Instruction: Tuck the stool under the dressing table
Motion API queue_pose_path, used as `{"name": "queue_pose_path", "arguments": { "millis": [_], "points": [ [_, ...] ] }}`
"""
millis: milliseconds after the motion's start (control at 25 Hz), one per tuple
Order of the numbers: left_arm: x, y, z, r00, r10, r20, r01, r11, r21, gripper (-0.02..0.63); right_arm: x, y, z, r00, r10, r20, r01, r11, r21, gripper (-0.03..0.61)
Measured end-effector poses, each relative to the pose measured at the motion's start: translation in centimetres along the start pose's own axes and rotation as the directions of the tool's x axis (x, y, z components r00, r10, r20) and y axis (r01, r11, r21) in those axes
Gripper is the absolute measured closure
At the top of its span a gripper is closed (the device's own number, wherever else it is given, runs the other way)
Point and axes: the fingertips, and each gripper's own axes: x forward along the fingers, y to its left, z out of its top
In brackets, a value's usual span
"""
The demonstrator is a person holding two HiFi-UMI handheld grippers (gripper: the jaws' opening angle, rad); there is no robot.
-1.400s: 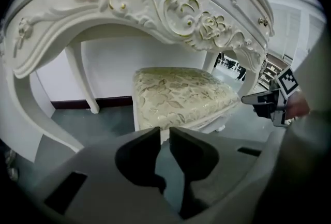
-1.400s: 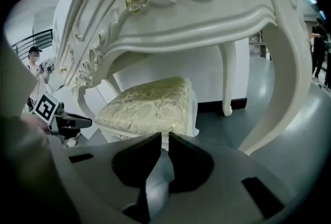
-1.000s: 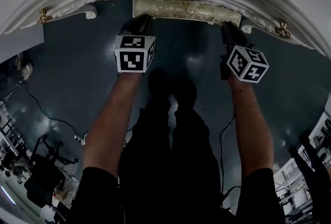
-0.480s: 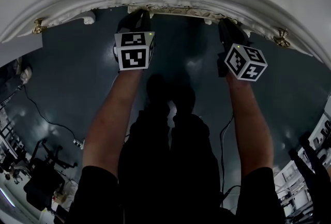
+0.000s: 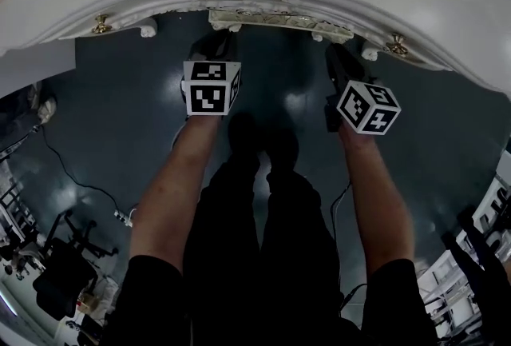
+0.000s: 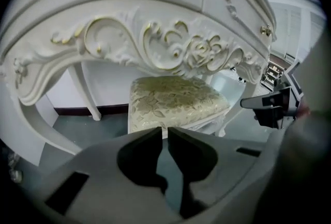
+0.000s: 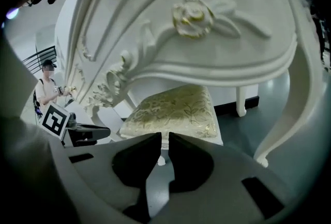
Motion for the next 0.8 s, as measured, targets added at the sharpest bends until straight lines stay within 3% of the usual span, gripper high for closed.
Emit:
{"name": "queue_pose_path", "arguments": {
  "millis": [400,640,800],
  "points": [
    [-13.8,-7.5,4.0,0.992,-0.106,0.063,0.107,0.994,-0.029,0.603,-13.8,8.4,3.9,0.998,0.058,-0.004,-0.058,0.998,-0.002,0.520],
    [-20.8,-11.3,5.7,0.986,-0.165,0.018,0.165,0.986,0.006,0.604,-21.4,12.0,8.8,0.996,0.084,0.008,-0.083,0.994,-0.074,0.520],
    [-25.7,-12.7,7.6,0.983,-0.180,0.021,0.181,0.982,-0.046,0.604,-25.6,15.5,10.8,0.994,0.106,0.015,-0.105,0.991,-0.079,0.520]
  ]
}}
